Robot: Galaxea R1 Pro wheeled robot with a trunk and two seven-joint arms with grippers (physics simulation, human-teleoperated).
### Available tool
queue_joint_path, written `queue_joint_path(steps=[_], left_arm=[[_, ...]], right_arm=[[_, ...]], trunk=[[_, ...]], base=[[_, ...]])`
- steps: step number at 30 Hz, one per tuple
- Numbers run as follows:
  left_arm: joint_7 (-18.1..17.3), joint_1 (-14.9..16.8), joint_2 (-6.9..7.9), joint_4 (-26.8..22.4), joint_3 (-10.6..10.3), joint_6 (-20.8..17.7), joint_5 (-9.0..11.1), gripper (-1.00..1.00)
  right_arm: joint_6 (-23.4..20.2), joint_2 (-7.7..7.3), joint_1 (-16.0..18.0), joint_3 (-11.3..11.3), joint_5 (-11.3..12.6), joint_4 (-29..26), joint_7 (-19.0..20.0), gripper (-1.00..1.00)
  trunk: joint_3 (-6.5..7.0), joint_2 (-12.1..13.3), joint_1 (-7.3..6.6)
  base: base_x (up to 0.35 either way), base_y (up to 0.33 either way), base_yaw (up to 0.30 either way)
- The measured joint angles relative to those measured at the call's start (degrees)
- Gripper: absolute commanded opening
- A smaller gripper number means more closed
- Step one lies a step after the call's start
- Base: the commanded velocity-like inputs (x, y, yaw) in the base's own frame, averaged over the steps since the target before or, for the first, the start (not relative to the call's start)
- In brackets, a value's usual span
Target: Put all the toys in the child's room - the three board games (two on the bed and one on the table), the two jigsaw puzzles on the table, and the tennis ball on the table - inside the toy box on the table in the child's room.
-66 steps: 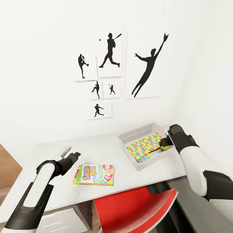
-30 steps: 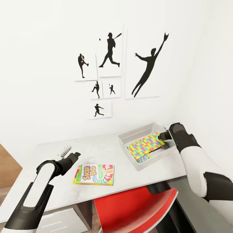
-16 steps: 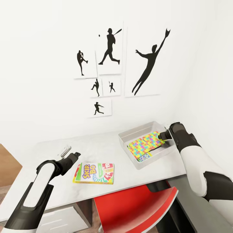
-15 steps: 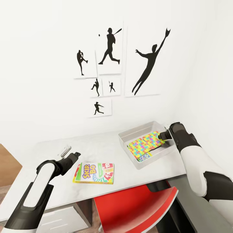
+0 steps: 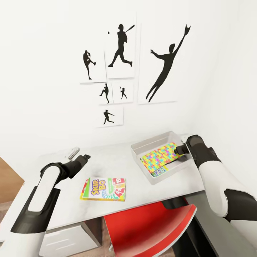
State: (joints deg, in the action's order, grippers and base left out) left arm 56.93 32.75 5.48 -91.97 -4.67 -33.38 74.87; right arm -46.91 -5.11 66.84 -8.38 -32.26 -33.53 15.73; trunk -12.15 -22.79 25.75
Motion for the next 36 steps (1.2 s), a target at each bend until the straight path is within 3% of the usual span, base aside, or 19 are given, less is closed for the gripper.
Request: queue_joint_path(steps=[7, 11, 19, 36], left_arm=[[-0.20, 5.64, 0.05, 0.01, 1.64, -3.06, 0.27, 1.00], [-0.25, 7.15, 0.03, 0.01, 2.81, -4.20, 0.92, 1.00], [-0.30, 8.40, 0.04, 0.01, 3.77, -5.59, 2.33, 1.00], [-0.31, 8.75, 0.09, 0.02, 4.15, -6.06, 2.91, 1.00]], right_arm=[[-0.01, 0.18, 0.05, 0.05, 0.04, 0.02, 0.00, -1.00], [-0.01, 0.21, 0.06, 0.09, 0.05, 0.01, -0.01, -1.00], [-0.01, 0.23, 0.07, 0.14, 0.05, -0.04, 0.00, -1.00], [-0.08, 0.24, 0.09, 0.16, -0.09, -0.05, -0.16, -1.00]], trunk=[[-0.66, 0.00, 0.00], [-1.03, 0.00, 0.00], [-1.79, 0.00, 0.00], [-3.38, -0.01, 0.00]], base=[[0.000, 0.000, 0.000], [0.000, 0.000, 0.000], [0.000, 0.000, 0.000], [0.000, 0.000, 0.000]])
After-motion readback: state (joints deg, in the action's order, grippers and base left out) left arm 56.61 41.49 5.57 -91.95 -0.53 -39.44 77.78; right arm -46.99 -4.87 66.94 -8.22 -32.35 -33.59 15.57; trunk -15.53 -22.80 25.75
